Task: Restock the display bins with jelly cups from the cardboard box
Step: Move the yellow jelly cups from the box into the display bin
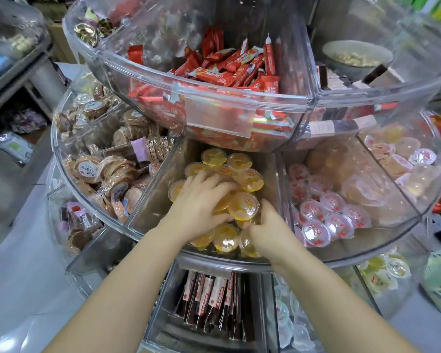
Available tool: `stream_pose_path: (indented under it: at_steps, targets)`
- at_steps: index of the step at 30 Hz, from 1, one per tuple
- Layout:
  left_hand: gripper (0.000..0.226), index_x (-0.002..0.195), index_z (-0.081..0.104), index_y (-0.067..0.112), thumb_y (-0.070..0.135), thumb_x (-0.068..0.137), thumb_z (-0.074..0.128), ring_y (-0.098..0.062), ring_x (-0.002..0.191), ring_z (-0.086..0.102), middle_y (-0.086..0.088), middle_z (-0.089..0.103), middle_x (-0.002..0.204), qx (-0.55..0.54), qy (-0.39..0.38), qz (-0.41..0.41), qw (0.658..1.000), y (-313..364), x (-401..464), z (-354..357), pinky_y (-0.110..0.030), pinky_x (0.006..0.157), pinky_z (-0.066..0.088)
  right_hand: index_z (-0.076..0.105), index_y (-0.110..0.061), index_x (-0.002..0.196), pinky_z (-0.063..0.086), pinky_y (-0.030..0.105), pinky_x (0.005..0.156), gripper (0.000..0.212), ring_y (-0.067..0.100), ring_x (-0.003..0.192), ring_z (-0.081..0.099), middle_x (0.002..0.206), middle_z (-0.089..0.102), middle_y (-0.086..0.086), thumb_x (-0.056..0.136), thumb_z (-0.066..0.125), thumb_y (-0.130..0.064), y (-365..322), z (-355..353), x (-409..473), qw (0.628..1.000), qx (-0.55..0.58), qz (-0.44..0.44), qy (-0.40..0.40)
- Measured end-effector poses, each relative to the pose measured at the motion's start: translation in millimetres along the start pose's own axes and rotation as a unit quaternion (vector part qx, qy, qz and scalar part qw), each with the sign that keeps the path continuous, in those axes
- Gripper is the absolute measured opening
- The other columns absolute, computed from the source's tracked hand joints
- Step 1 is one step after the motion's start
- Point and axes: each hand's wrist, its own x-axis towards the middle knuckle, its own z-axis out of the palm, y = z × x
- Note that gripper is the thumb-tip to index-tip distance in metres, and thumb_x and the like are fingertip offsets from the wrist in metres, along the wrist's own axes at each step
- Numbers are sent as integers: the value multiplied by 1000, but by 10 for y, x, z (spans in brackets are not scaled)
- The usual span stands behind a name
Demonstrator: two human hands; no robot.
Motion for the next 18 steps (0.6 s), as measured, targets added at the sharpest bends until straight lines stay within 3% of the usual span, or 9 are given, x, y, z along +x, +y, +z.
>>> stream_pose_path:
  at_steps: [3,6,8,12,18]
  targets:
    - [60,133,44,34,38,77,67,-18,127,34,11,50,135,25,-46,55,997,84,108,-11,-35,97,27,28,-34,135,44,6,55,56,-7,72,53,93,52,-20,91,49,-6,-30,-144,-171,998,6,-59,-37]
    - [58,134,42,35,33,80,63,-18,126,33,11,46,138,45,-63,62,995,103,176,35,-35,96,25,37,-44,128,44,3,64,51,-20,82,55,88,53,-37,92,50,-10,-69,-288,-303,987,-72,-145,-13]
    - [59,134,42,35,31,78,62,-20,122,33,8,45,136,53,-72,57,994,100,208,60,-35,92,26,47,-43,119,46,8,69,42,-12,84,58,91,59,-29,90,54,-13,-94,-389,-326,977,-77,-192,52]
    - [64,129,46,32,37,69,67,-21,119,33,6,44,132,52,-74,47,995,96,269,80,-35,88,25,58,-40,96,44,6,64,30,-4,72,57,76,62,-18,86,58,-12,-82,-555,-249,957,-47,-244,153]
    - [68,123,52,28,56,63,68,-20,114,37,4,53,124,48,-30,-15,998,172,314,140,-33,84,17,57,-43,86,43,6,61,32,-3,66,55,72,61,-16,86,59,-11,44,-576,-69,954,2,-227,194]
